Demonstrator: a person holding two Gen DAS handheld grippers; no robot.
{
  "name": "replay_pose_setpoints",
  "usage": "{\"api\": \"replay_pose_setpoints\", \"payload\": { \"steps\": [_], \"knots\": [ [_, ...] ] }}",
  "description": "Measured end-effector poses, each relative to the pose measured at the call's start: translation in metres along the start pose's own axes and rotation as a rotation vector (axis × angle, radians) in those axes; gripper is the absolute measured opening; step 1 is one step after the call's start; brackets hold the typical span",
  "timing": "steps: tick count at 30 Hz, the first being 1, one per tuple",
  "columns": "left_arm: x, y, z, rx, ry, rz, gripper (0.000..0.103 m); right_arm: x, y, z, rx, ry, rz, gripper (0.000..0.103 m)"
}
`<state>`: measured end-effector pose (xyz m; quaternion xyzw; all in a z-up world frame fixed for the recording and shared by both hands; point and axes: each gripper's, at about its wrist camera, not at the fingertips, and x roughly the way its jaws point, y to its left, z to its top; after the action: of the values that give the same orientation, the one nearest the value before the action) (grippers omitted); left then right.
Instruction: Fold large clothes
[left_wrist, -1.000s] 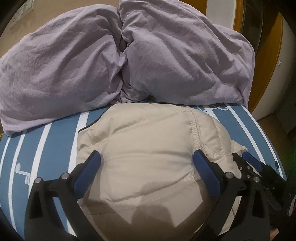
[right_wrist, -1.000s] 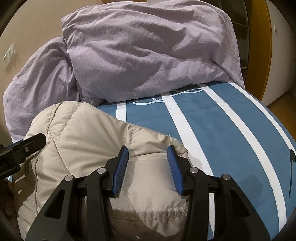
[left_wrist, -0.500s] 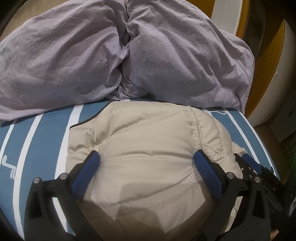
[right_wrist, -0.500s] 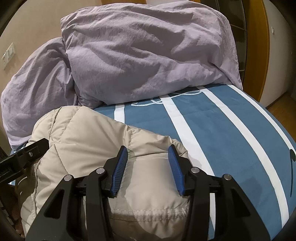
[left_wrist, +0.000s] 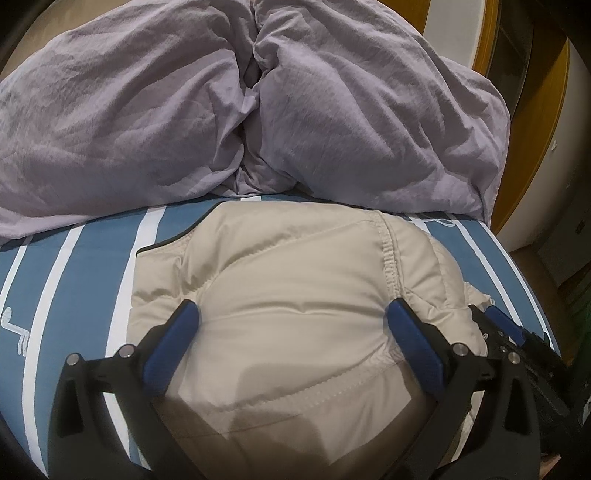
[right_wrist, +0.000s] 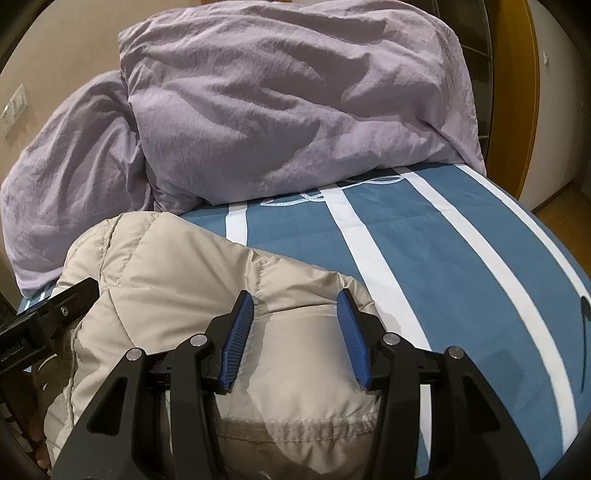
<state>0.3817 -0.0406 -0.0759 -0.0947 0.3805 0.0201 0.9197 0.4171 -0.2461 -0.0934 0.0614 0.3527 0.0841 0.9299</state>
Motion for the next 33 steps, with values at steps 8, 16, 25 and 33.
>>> {"api": "replay_pose_setpoints", "payload": {
  "steps": [8,16,25,33],
  "knots": [
    [0.001,0.001,0.001,0.002,0.009,0.007,0.101,-0.006,0.004,0.031,0.006,0.022,0.006,0.051],
    [0.0,0.001,0.0,0.0,0.005,0.0,0.101,0.013,0.004,0.021,0.017,0.019,-0.004,0.054],
    [0.002,-0.002,0.0,0.006,0.006,0.008,0.101,0.02,0.001,0.016,0.03,0.013,0.0,0.056],
    [0.002,-0.002,0.0,0.006,0.006,0.008,0.101,0.022,0.001,0.016,0.021,0.02,-0.011,0.057]
  ]
}}
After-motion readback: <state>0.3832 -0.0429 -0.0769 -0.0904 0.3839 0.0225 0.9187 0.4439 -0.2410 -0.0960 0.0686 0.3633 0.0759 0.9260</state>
